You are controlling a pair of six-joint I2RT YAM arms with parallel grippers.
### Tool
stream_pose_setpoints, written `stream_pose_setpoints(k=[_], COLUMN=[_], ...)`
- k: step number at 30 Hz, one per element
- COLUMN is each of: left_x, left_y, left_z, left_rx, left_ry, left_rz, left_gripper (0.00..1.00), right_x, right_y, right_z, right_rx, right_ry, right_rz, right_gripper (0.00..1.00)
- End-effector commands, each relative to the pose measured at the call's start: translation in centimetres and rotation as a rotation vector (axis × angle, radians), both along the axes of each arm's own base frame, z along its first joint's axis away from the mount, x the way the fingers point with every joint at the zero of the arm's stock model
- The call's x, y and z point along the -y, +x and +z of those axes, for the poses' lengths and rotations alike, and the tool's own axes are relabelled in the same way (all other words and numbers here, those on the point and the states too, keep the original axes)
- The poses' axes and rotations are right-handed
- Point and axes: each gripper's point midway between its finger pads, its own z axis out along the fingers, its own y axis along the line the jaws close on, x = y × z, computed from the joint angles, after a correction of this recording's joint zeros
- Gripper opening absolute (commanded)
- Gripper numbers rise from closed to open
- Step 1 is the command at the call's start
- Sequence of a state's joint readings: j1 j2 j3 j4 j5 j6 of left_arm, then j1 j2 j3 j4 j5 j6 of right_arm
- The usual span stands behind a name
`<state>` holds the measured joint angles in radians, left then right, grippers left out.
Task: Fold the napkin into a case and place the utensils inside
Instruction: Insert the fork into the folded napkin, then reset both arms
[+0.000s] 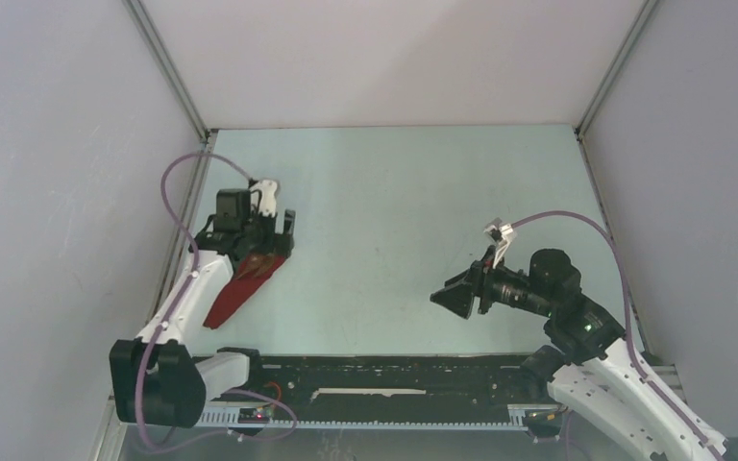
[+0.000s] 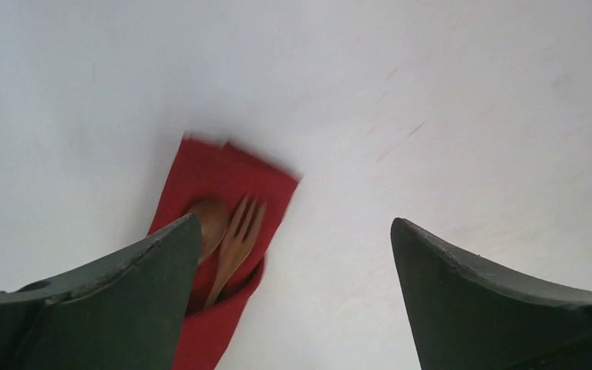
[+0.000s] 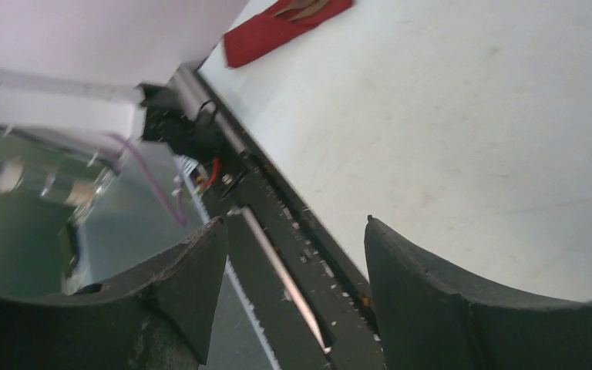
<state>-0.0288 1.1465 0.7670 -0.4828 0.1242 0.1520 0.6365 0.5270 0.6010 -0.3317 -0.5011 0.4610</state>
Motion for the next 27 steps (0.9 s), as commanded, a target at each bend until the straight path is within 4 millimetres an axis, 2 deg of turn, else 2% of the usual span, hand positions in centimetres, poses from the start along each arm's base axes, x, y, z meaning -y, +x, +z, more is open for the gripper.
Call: stream_pose_setpoints(k=[1, 3, 5, 7, 10, 13, 15, 18, 21, 25, 27], left_x=[7.6, 10.7, 13.3, 15.0, 16.2, 14.8, 12.6, 9.3, 7.2, 5.8, 5.3], left_y=[3.4, 3.5, 3.0, 1.9, -1.1, -4.7, -6.8, -10.3, -12.3, -14.0, -14.4], left_z=[13.8, 19.4, 25.5, 31.8, 39.2, 44.4, 46.8, 49.5, 50.3, 50.3, 50.1], left_rx=[0.329, 0.438, 0.551, 0.670, 0.811, 0.932, 1.021, 1.144, 1.215, 1.250, 1.258], left_ry=[-0.178, -0.175, -0.205, -0.262, -0.373, -0.467, -0.490, -0.509, -0.486, -0.480, -0.480], left_rz=[-0.058, -0.118, -0.155, -0.195, -0.273, -0.306, -0.281, -0.251, -0.239, -0.235, -0.226], left_gripper=[1.00, 1.00, 1.00, 1.00, 1.00, 1.00, 1.00, 1.00, 1.00, 1.00, 1.00], right_x=[3.4, 5.5, 7.6, 9.8, 13.5, 16.5, 17.9, 18.8, 19.6, 20.1, 19.4], right_y=[3.3, 4.6, 5.4, 6.0, 6.2, 5.1, 3.8, 1.5, -0.5, -1.4, -1.6], right_z=[2.1, 3.3, 5.8, 8.0, 11.7, 15.9, 18.8, 22.7, 25.5, 26.9, 26.9], right_rx=[0.058, 0.060, 0.096, 0.138, 0.221, 0.338, 0.427, 0.564, 0.656, 0.680, 0.679], right_ry=[-0.096, -0.143, -0.175, -0.215, -0.269, -0.279, -0.252, -0.195, -0.126, -0.084, -0.085], right_rz=[-0.212, -0.322, -0.416, -0.507, -0.682, -0.810, -0.862, -0.881, -0.906, -0.927, -0.883], right_gripper=[0.75, 0.77, 0.79, 0.84, 0.99, 1.00, 1.00, 1.00, 1.00, 1.00, 0.99])
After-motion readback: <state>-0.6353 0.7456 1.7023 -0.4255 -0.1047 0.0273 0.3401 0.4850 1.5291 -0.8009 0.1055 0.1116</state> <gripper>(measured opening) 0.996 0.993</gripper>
